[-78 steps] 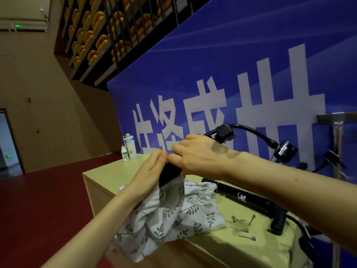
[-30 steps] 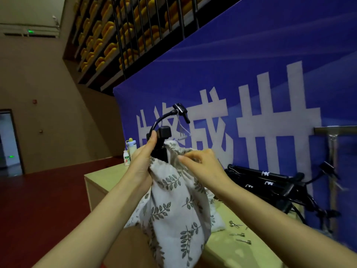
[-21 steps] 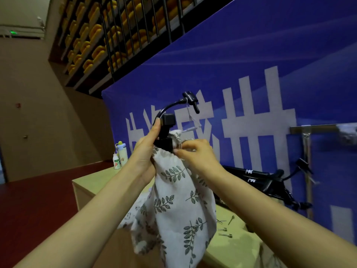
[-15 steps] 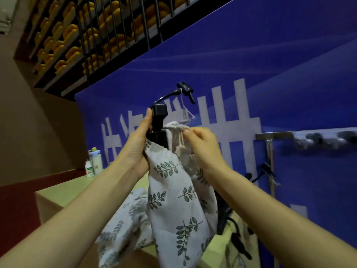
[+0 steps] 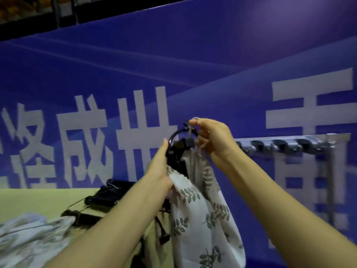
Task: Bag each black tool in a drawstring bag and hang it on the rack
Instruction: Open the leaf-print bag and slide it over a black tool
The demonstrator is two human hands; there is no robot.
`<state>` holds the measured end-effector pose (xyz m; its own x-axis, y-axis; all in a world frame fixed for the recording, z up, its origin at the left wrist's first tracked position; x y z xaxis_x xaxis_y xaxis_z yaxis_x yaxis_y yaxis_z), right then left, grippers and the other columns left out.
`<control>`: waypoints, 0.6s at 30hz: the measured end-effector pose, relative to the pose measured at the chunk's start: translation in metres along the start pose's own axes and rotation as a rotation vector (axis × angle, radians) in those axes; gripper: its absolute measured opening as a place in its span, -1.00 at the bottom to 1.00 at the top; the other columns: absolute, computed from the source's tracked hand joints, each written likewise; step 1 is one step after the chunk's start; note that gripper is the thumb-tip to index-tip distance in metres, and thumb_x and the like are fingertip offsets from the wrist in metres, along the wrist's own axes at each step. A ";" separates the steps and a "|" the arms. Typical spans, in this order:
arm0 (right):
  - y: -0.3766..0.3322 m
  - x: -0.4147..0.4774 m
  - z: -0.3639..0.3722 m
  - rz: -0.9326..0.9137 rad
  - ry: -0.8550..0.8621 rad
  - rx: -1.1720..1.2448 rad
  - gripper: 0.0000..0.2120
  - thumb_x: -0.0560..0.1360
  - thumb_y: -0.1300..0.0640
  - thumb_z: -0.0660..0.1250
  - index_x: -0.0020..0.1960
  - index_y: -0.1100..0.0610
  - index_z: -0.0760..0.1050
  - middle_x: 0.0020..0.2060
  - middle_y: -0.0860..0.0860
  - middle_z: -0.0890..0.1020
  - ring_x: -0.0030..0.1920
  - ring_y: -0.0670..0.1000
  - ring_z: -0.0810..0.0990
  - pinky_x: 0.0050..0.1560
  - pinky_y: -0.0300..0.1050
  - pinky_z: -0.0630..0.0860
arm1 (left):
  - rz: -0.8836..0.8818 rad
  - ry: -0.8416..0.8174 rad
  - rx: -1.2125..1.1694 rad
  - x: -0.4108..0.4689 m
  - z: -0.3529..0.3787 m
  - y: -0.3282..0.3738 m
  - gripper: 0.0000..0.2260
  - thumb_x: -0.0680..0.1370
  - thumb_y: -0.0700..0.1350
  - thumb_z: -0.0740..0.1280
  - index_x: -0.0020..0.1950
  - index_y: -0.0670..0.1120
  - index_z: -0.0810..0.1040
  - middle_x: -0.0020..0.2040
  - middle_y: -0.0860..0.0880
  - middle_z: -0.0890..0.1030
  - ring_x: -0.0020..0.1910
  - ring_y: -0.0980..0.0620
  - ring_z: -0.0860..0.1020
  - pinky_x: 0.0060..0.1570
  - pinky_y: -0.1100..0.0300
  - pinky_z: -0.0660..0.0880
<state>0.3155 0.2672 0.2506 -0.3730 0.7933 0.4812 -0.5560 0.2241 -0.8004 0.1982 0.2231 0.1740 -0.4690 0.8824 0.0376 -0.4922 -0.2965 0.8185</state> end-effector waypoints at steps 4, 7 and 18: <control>0.030 0.029 -0.041 0.150 0.046 -0.125 -0.90 0.50 0.29 0.24 -0.11 0.21 0.53 -0.63 -0.11 0.18 -0.64 -0.14 0.10 -0.68 -0.31 0.06 | -0.107 0.074 0.033 0.038 0.003 -0.047 -0.56 0.45 0.12 0.39 0.15 -0.19 0.57 -0.01 -0.25 0.66 -0.14 -0.20 0.65 -0.24 0.00 0.61; 0.049 0.055 -0.067 0.193 0.080 -0.283 -0.92 0.48 0.26 0.29 -0.17 0.20 0.54 -0.62 -0.08 0.20 -0.63 -0.11 0.10 -0.63 -0.31 0.05 | -0.137 0.117 0.067 0.074 0.000 -0.068 -0.54 0.44 0.03 0.42 0.23 -0.21 0.52 0.02 -0.23 0.65 -0.14 -0.20 0.65 -0.17 -0.06 0.62; 0.104 0.136 -0.124 0.157 0.112 -0.710 -0.82 0.55 0.17 0.28 -0.19 0.22 0.53 -0.51 0.03 0.28 -0.50 -0.03 0.21 -0.55 -0.27 0.18 | -0.228 0.173 0.139 0.189 -0.031 -0.133 -0.53 0.36 -0.01 0.35 0.23 -0.17 0.55 0.05 -0.26 0.65 -0.04 -0.24 0.65 0.02 -0.22 0.57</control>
<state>0.2985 0.4688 0.1883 -0.3098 0.8907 0.3327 0.1271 0.3856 -0.9139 0.1521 0.4182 0.0545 -0.4815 0.8418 -0.2440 -0.4996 -0.0349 0.8655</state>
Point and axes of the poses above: each hand's wrist, its own x-axis towards the middle knuckle, its own z-axis out of the palm, y = z × x, the point moved 8 cm from there along x, towards the middle knuckle
